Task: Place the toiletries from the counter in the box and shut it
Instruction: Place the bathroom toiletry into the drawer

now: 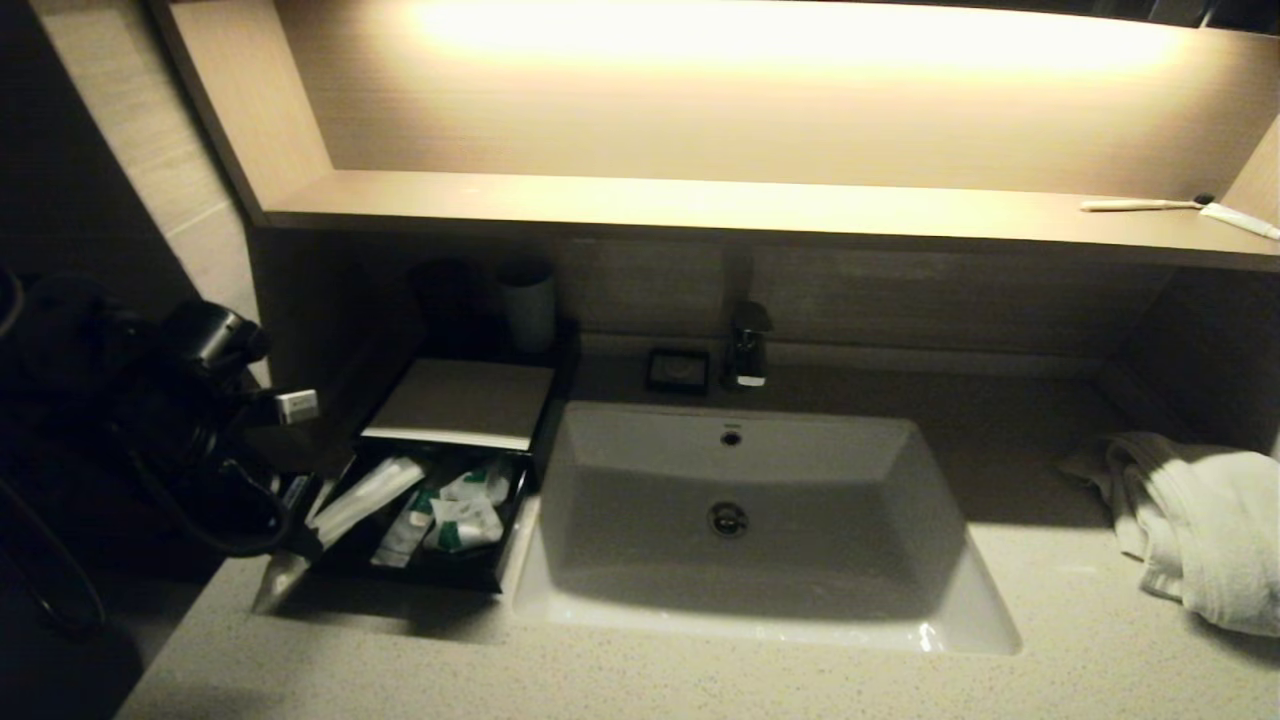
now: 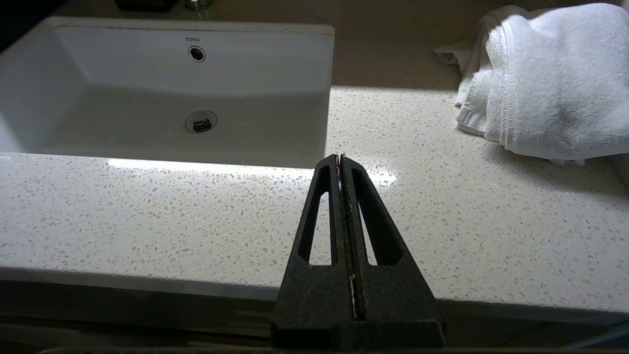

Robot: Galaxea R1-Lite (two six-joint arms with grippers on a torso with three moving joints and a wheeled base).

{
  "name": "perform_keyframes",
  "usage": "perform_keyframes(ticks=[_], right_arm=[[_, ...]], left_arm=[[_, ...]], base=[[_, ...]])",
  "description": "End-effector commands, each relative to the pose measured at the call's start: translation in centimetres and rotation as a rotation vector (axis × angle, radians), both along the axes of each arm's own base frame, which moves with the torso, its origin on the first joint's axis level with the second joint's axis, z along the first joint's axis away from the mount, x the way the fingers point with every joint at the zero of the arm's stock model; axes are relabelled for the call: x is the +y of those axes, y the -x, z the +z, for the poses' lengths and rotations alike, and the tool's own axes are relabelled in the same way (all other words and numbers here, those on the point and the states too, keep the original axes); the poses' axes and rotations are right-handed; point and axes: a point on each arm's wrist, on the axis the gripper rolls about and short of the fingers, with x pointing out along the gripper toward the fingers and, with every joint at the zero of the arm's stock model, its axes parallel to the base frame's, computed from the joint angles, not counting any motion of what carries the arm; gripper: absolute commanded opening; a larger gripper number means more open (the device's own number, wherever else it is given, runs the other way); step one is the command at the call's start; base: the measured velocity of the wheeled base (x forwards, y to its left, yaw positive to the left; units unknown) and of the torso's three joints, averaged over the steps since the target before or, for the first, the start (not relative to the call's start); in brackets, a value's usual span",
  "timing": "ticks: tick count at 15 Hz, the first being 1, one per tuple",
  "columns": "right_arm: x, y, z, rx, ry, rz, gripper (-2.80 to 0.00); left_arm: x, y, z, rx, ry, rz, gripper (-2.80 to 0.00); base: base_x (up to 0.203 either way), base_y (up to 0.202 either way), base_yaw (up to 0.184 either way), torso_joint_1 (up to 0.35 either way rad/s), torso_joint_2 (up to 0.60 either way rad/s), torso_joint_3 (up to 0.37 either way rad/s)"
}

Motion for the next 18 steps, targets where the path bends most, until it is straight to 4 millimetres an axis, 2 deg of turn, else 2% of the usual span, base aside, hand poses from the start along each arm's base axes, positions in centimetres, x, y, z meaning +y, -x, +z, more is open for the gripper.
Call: perform_keyframes(ticks=[1, 5, 11, 18], right_arm=[[0.0, 0.0, 0.0, 0.0, 0.0, 0.001, -2.8], [0.0, 0.0, 0.0, 0.0, 0.0, 0.001, -2.8], [0.0, 0.0, 0.0, 0.0, 0.0, 0.001, -2.8], [0.0, 0.0, 0.0, 0.0, 0.0, 0.001, -2.8]], left_arm=[[0.0, -0.9, -0.9, 0.03, 0.003, -0.001, -2.8], [-0.4, -1.6, -0.6, 0.012, 0.005, -0.006, -2.8], [-0.9, -2.9, -1.3, 0.027, 0.005, -0.016, -2.8], [-0.9, -3.3, -1.9, 0.039, 0.002, -0.022, -2.8]], base=[[0.0, 0.0, 0.0, 0.0, 0.0, 0.0], [0.0, 0.0, 0.0, 0.0, 0.0, 0.0], [0.0, 0.0, 0.0, 0.0, 0.0, 0.0], [0.0, 0.0, 0.0, 0.0, 0.0, 0.0]])
